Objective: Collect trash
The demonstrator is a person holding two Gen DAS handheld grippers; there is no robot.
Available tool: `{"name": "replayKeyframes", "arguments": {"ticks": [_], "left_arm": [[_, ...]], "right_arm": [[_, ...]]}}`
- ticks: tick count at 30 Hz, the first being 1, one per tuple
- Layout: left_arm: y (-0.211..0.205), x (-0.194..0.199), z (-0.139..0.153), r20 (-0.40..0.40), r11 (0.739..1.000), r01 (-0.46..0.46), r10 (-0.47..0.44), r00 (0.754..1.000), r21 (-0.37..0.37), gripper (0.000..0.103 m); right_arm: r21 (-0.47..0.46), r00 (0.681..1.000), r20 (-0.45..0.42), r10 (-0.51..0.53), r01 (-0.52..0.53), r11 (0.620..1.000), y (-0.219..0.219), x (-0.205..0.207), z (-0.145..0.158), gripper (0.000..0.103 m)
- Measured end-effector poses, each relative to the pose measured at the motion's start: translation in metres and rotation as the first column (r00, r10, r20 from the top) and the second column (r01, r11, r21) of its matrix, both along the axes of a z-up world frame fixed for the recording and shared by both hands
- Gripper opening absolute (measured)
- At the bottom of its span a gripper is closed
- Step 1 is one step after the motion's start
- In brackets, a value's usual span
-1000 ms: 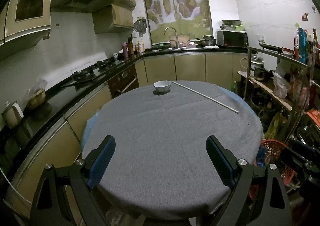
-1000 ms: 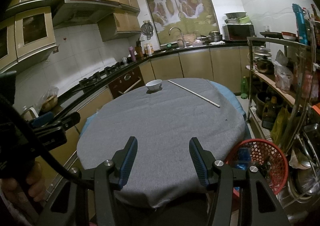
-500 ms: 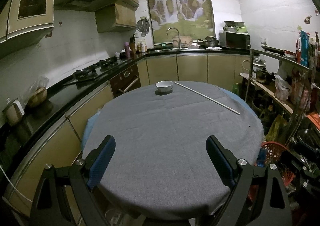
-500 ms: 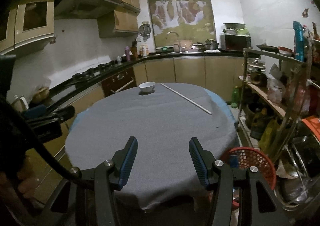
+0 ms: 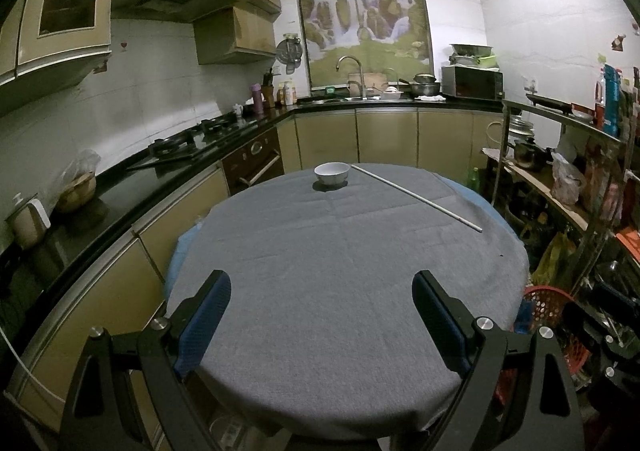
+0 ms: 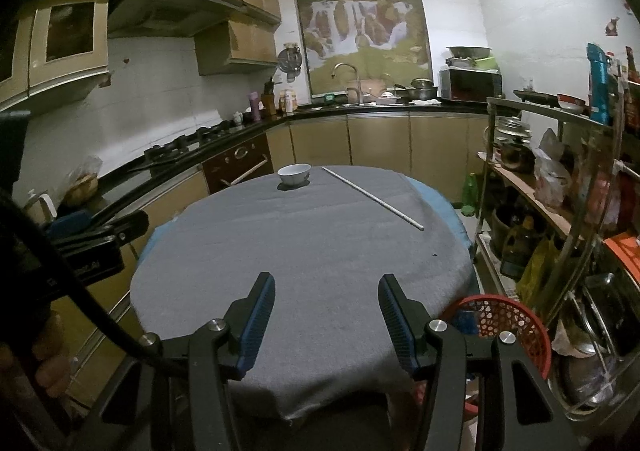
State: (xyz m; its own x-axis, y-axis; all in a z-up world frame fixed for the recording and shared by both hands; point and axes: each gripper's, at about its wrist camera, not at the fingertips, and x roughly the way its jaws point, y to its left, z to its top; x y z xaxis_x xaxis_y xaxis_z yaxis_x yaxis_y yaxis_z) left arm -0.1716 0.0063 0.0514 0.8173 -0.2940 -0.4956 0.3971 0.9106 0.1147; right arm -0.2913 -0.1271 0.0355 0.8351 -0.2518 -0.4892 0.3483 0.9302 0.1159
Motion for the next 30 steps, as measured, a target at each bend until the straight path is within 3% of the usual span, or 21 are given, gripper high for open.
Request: {"name": "replayKeyframes", "arguments": {"ticks": [25, 27, 30], "left_arm": [[-0.004, 0.003, -0.003, -0.026, 1.0, 0.001, -0.001, 1.0, 0.007, 0.092], [-0.006, 0.007, -0.007, -0.055, 1.0, 0.014, -0.013, 0.998, 0.008, 0.092], [-0.013, 0.018, -0.023, -0.168, 0.998, 0.055, -0.05, 0.985, 0.024, 0.092]], "right_arm": [[-0.002, 1.0, -0.02, -0.002, 0.002, 1.0, -0.003, 0.002, -0.002, 0.058], [0.0, 0.999, -0.041, -0.026, 0.026, 1.0, -0.006, 0.004, -0.005, 0.058], [0.027, 0.995, -0.078, -0.065, 0.067, 0.997, -0.014, 0.007, -0.013, 0.058]]}}
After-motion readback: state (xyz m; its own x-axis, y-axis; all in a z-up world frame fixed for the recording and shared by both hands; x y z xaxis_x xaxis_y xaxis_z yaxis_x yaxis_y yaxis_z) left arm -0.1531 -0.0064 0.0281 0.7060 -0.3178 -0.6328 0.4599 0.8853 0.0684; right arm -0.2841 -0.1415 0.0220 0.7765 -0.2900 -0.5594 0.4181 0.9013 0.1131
